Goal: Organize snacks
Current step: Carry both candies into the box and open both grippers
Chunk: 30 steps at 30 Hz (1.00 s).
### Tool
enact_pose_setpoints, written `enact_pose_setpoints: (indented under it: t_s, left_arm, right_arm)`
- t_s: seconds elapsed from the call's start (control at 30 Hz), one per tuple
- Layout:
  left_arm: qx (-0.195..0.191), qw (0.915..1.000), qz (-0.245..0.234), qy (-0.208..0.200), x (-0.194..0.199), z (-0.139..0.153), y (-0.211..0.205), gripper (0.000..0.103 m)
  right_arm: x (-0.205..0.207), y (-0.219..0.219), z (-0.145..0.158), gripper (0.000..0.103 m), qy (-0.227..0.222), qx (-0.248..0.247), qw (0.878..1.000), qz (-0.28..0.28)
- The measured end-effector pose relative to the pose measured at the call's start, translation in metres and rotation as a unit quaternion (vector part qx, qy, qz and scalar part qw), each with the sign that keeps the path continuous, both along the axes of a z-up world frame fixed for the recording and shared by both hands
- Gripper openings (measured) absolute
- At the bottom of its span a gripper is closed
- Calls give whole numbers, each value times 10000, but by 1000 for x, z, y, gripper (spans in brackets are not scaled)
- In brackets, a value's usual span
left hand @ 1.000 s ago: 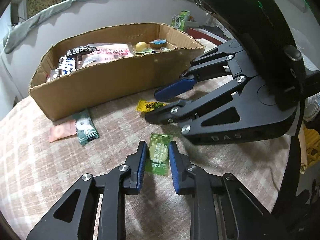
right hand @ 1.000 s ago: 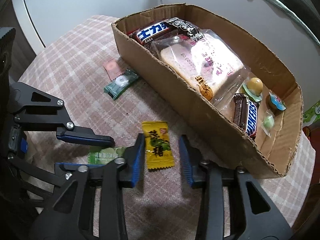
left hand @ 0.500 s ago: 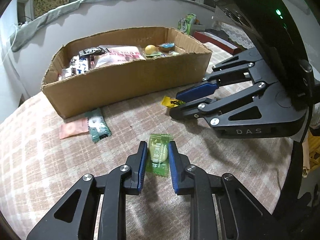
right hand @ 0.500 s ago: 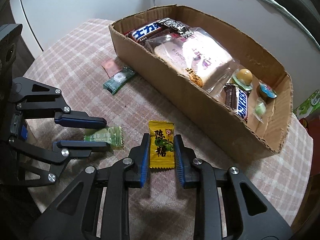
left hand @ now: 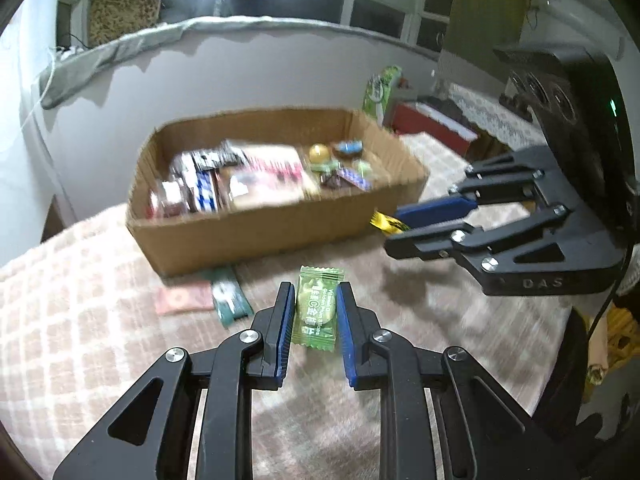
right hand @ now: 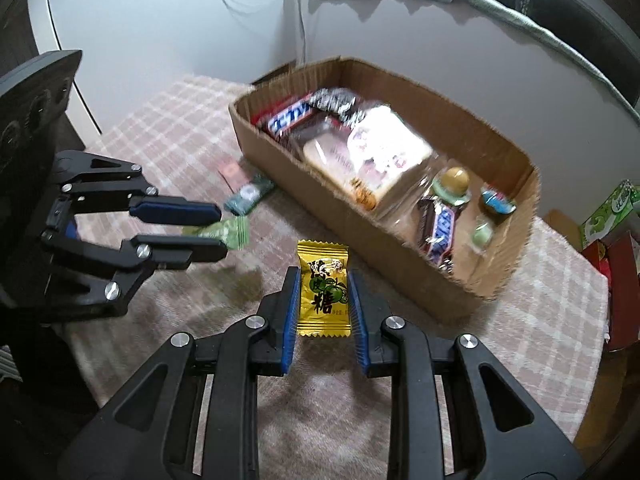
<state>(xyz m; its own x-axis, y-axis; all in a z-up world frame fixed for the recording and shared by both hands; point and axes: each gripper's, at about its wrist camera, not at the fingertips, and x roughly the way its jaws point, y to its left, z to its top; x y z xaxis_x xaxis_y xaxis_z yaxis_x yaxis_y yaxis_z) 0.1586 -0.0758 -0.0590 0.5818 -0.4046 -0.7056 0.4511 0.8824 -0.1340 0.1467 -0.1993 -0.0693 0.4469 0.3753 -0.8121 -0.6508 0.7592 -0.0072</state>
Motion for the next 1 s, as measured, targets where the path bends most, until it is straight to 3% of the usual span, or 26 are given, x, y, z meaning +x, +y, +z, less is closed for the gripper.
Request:
enact_pose_setpoints:
  t_s: [0.37,1.0]
  left_arm:
    - [-392,9980,306,-391,32,40,4,19]
    - [-54,9957,795,-463,89,34,13,19]
  right_arm:
    - [25,-23,39,24,-423,159,9981,-429]
    - [98,-29,29,24,-469,-40,9937,-1013]
